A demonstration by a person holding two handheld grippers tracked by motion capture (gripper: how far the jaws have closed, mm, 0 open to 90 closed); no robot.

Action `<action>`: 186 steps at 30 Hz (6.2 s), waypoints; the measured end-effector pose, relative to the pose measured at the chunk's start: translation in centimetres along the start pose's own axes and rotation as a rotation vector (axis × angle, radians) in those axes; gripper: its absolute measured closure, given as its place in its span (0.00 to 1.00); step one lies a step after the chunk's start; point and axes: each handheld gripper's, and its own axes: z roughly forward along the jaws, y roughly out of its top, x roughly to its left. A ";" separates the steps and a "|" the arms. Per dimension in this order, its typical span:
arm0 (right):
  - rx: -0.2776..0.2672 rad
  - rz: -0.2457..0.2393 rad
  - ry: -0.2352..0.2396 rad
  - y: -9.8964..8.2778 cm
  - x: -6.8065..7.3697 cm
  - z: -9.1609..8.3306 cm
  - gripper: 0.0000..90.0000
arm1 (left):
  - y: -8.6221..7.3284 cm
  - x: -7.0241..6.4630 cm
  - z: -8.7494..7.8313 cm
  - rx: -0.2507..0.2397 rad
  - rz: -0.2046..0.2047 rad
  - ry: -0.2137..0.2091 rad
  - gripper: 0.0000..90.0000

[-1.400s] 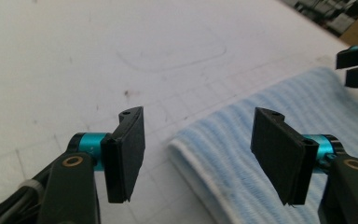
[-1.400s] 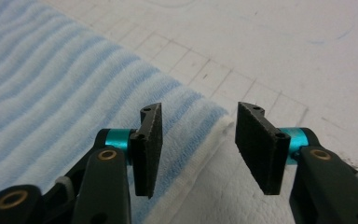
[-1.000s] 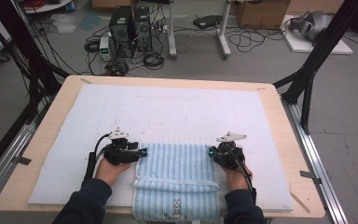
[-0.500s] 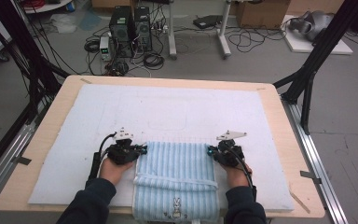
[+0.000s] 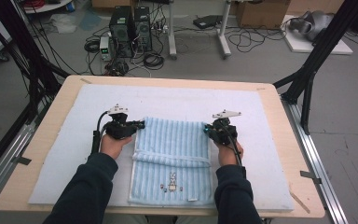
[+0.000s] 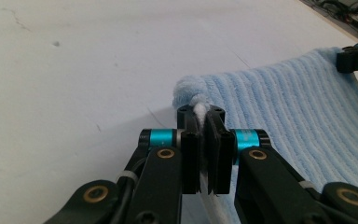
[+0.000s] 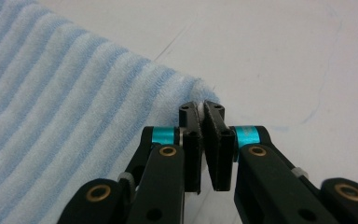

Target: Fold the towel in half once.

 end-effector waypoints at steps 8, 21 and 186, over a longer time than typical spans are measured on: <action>0.015 -0.009 -0.036 1.3 -0.3 1.8 0.96 | -0.3 0.6 0.7 -0.026 -0.015 0.000 0.94; -0.046 -0.017 0.135 -0.3 1.5 -1.3 0.68 | -1.4 -1.3 -2.0 0.098 0.022 -0.056 0.55; -0.052 -0.060 0.122 -13.7 7.5 -14.0 0.67 | -10.9 -6.6 -13.6 0.022 0.036 -0.189 0.67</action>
